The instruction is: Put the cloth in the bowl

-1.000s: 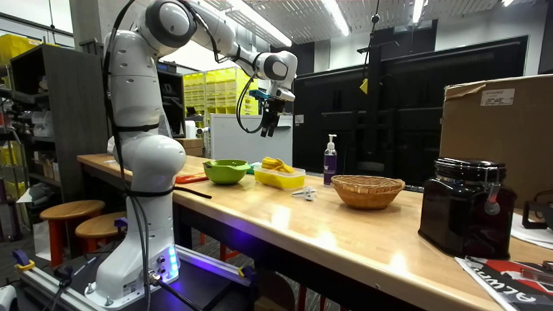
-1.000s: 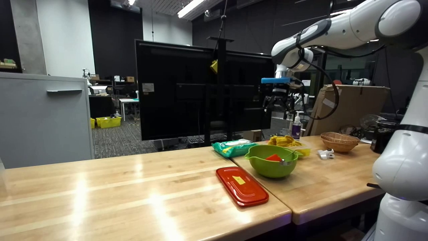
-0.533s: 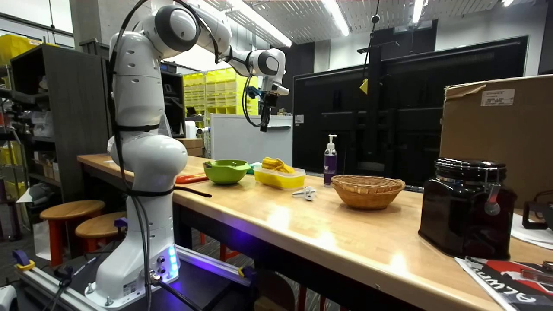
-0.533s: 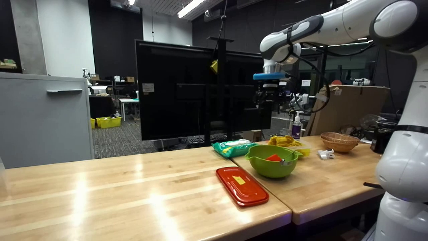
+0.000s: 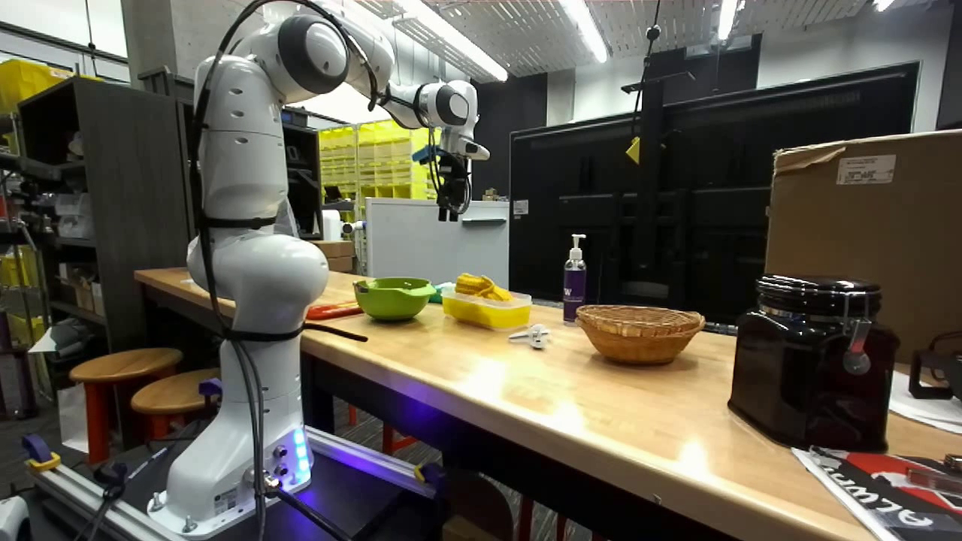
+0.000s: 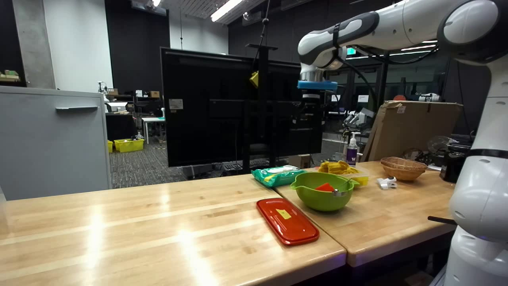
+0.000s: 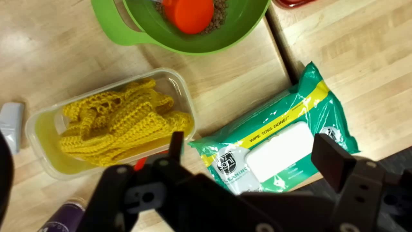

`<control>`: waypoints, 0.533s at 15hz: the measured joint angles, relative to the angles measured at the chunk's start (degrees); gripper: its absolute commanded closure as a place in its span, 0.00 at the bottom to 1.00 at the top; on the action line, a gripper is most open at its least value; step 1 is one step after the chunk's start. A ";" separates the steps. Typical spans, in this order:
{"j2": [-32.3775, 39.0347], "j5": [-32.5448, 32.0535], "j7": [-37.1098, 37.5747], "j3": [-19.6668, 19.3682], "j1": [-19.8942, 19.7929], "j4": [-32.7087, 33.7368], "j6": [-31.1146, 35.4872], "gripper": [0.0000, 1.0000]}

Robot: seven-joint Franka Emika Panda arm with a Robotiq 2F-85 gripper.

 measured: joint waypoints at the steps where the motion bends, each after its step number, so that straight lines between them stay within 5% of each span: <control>1: 0.00 0.00 -2.59 0.25 0.28 0.25 -0.61 0.00; 8: 0.01 0.00 -20.58 2.03 2.50 1.68 -5.89 0.00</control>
